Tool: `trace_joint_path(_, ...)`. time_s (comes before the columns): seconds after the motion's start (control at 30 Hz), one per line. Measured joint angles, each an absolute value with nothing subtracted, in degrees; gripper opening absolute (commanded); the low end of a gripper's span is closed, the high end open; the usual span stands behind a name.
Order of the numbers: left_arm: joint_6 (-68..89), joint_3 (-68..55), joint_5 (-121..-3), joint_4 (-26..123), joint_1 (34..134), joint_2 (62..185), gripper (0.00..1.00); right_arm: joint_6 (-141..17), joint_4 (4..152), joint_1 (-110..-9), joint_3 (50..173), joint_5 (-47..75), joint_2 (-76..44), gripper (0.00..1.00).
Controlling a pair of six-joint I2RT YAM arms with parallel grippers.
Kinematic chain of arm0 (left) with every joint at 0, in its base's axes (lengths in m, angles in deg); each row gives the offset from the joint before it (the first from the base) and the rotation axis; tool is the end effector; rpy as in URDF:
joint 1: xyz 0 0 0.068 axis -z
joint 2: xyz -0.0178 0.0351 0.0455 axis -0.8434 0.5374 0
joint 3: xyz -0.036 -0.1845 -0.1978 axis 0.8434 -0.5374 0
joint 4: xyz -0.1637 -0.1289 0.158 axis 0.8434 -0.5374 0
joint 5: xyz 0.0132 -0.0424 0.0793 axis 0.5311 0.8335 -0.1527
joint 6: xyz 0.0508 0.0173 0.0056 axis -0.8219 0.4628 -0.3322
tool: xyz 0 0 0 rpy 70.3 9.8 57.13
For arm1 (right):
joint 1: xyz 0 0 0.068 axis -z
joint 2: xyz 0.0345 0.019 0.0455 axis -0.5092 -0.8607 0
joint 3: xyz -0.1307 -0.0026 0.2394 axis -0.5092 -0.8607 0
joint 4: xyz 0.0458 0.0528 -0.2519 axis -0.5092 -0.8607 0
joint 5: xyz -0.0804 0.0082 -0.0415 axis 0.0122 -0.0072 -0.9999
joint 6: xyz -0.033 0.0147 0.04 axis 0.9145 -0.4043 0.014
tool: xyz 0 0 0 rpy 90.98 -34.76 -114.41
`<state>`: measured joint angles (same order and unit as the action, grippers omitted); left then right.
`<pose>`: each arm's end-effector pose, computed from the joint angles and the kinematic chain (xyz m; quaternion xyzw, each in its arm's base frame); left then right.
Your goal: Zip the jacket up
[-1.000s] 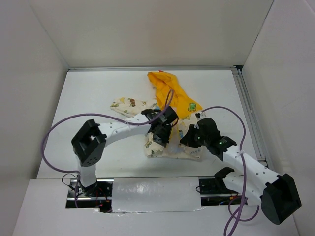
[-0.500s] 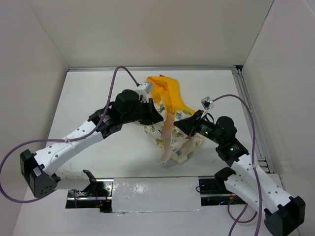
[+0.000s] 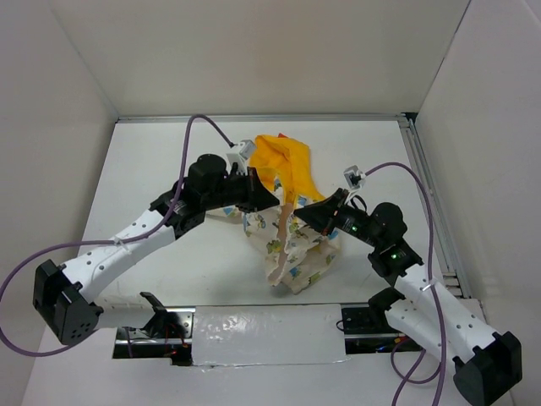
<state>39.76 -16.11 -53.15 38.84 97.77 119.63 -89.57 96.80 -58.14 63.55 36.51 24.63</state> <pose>0.2141 -0.1953 0.3582 0.0865 0.7884 -0.4789 0.3762 0.1476 0.0969 0.2998 -0.1522 0.6581 0.5158 0.5270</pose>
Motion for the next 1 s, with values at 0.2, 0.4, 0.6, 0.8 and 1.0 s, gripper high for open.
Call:
trace_joint_path(0.2,39.5,-15.8,-50.0,40.7,97.5,123.8,0.0,-89.8,97.3,-58.3,63.5,36.2,23.8,0.0)
trace_joint_path(0.4,39.4,-15.8,-47.9,40.8,98.8,124.9,0.0,-88.8,96.9,-58.6,63.7,31.1,21.6,0.0)
trace_joint_path(0.6,37.8,-15.8,-49.9,39.6,101.5,122.7,0.0,-83.2,95.5,-61.0,64.4,20.0,17.8,0.0)
trace_joint_path(0.8,36.3,-13.6,-51.7,36.6,105.2,121.4,0.0,-81.6,101.2,-61.7,64.3,16.2,15.8,0.0)
trace_joint_path(1.0,36.4,-11.0,-55.7,33.1,105.4,121.1,0.0,-82.1,109.1,-60.3,64.4,18.6,16.1,0.0)
